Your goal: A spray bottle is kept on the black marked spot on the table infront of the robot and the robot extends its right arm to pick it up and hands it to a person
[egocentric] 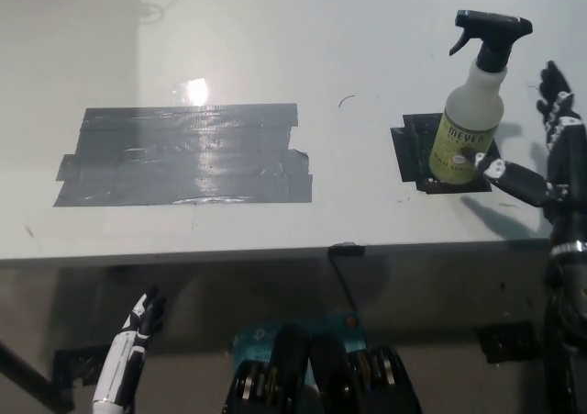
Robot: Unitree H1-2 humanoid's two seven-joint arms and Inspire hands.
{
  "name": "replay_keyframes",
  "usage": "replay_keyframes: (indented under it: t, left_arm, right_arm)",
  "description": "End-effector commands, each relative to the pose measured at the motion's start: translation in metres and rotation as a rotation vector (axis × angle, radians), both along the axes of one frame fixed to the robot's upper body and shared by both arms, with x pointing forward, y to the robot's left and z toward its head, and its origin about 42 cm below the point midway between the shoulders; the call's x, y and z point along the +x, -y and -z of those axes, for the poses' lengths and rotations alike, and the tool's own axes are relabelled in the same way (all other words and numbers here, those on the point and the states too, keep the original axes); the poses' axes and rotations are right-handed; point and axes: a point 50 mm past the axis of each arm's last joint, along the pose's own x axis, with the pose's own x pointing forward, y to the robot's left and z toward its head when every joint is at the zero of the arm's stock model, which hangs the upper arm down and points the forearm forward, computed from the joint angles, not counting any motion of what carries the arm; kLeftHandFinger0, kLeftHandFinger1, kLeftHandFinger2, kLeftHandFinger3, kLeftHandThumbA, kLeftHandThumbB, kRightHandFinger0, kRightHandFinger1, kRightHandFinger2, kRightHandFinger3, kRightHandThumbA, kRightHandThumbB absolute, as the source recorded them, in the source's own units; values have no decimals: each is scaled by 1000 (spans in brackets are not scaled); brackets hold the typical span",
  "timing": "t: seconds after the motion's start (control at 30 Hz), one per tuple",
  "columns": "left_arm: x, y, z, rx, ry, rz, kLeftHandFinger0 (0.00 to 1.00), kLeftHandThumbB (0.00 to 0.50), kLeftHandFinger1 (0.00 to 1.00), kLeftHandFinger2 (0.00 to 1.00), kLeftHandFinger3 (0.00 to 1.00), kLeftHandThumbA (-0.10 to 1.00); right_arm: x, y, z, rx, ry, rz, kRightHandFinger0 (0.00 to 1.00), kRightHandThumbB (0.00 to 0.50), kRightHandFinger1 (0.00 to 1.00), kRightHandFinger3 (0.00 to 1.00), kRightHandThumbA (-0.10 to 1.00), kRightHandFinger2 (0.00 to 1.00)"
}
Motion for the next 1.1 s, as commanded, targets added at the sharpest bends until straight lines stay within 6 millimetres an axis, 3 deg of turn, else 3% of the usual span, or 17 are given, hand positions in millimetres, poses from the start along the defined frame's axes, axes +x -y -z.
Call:
replay_keyframes:
  t: [0.0, 0.37, 0.47, 0.6, 0.7, 0.77, 0.8, 0.83, 0.87, 0.9, 0.93, 1.03, 1.07]
  left_arm:
    - [2, -4, -8, 8, 58, -5, 1000, 500, 1000, 1000, 1000, 1000]
    - [1, -4, -9, 8, 58, -4, 1000, 500, 1000, 1000, 1000, 1000]
    - [1, -5, -10, 4, 59, -6, 1000, 500, 1000, 1000, 1000, 1000]
    - [1, -5, -11, 7, 60, -4, 1000, 500, 1000, 1000, 1000, 1000]
    - [2, -6, -11, 6, 66, -2, 1000, 500, 1000, 1000, 1000, 1000]
    - [3, -6, -11, 3, 71, 0, 1000, 500, 1000, 1000, 1000, 1000]
    - [3, -6, -11, 2, 71, -1, 1000, 500, 1000, 1000, 1000, 1000]
    - [3, -6, -11, 0, 71, -1, 1000, 500, 1000, 1000, 1000, 1000]
    - [3, -6, -11, -2, 71, 0, 1000, 500, 1000, 1000, 1000, 1000]
    - [4, -6, -11, -3, 70, 3, 1000, 500, 1000, 1000, 1000, 1000]
    - [4, -6, -11, -3, 70, 3, 1000, 500, 1000, 1000, 1000, 1000]
    - [3, -5, -12, 0, 65, -2, 1000, 500, 1000, 1000, 1000, 1000]
    - [3, -5, -12, 1, 67, 2, 1000, 500, 1000, 1000, 1000, 1000]
  right_arm:
    - [28, -5, -17, -12, 0, -6, 1000, 377, 1000, 1000, 1000, 1000]
    - [66, -15, -3, -81, -117, 11, 1000, 391, 1000, 1000, 1000, 1000]
    - [72, -18, -2, -72, -137, 0, 1000, 369, 1000, 1000, 1000, 1000]
    - [80, -21, 0, -80, -132, -4, 1000, 437, 1000, 1000, 1000, 1000]
    - [86, -22, 1, -94, -133, -4, 1000, 440, 1000, 1000, 991, 1000]
    - [91, -22, 4, -68, -154, 40, 1000, 372, 1000, 1000, 781, 1000]
    - [94, -22, 3, -80, -204, 99, 916, 375, 835, 1000, 640, 990]
    - [96, -23, 2, -98, -261, 163, 287, 307, 332, 656, 384, 458]
    - [98, -23, 2, -100, -280, 200, 27, 263, 154, 374, 215, 283]
    - [98, -22, 2, -76, -277, 216, 5, 242, 72, 303, 16, 270]
    - [99, -22, 2, -69, -279, 218, 1, 239, 39, 313, -74, 296]
    - [97, -24, 6, -36, -276, 214, 2, 216, 201, 557, -100, 575]
    - [96, -25, 6, -29, -267, 216, 1, 205, 244, 590, -68, 622]
